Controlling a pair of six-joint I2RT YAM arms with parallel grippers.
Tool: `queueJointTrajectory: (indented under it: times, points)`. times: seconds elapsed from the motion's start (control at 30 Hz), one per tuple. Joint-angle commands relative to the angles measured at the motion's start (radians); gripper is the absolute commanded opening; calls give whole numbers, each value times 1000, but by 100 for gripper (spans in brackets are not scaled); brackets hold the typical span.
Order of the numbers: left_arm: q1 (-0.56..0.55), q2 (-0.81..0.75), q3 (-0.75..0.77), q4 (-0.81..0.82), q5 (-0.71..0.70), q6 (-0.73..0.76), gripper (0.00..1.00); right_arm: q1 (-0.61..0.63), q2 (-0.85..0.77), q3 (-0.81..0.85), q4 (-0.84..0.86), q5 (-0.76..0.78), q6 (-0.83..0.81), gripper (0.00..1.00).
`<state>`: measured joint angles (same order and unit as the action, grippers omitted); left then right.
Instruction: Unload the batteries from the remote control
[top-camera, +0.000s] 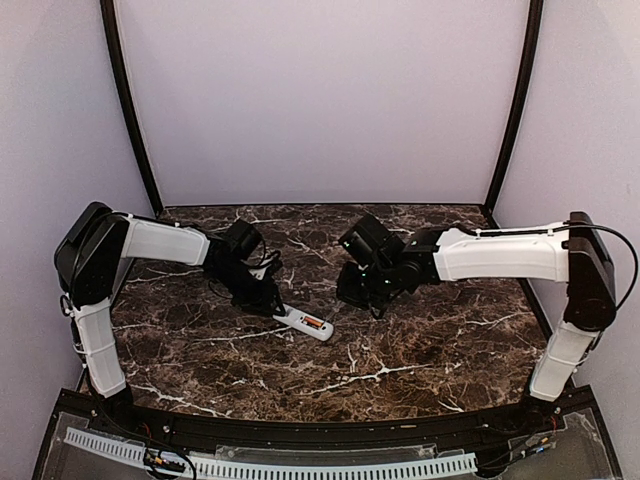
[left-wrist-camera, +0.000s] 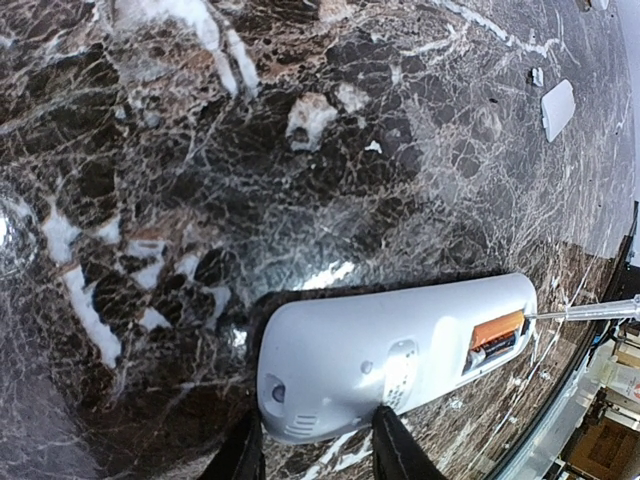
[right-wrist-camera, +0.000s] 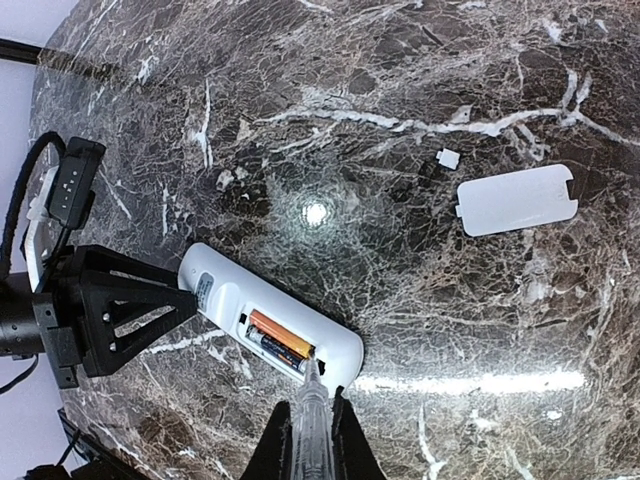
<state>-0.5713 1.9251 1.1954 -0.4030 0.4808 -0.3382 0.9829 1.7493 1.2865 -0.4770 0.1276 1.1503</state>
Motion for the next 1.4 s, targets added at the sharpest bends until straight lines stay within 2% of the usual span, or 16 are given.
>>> queueJointTrajectory:
  times: [0.0, 0.7, 1.37]
  points:
    - [-43, 40, 4, -14, 34, 11, 36, 2, 15, -44, 122, -18, 45, 0]
    - [-74, 57, 10, -31, -5, 27, 35, 0, -90, -130, 345, -7, 53, 0]
    - [-85, 94, 24, -66, -74, 57, 34, 1, -137, -152, 388, 17, 31, 0]
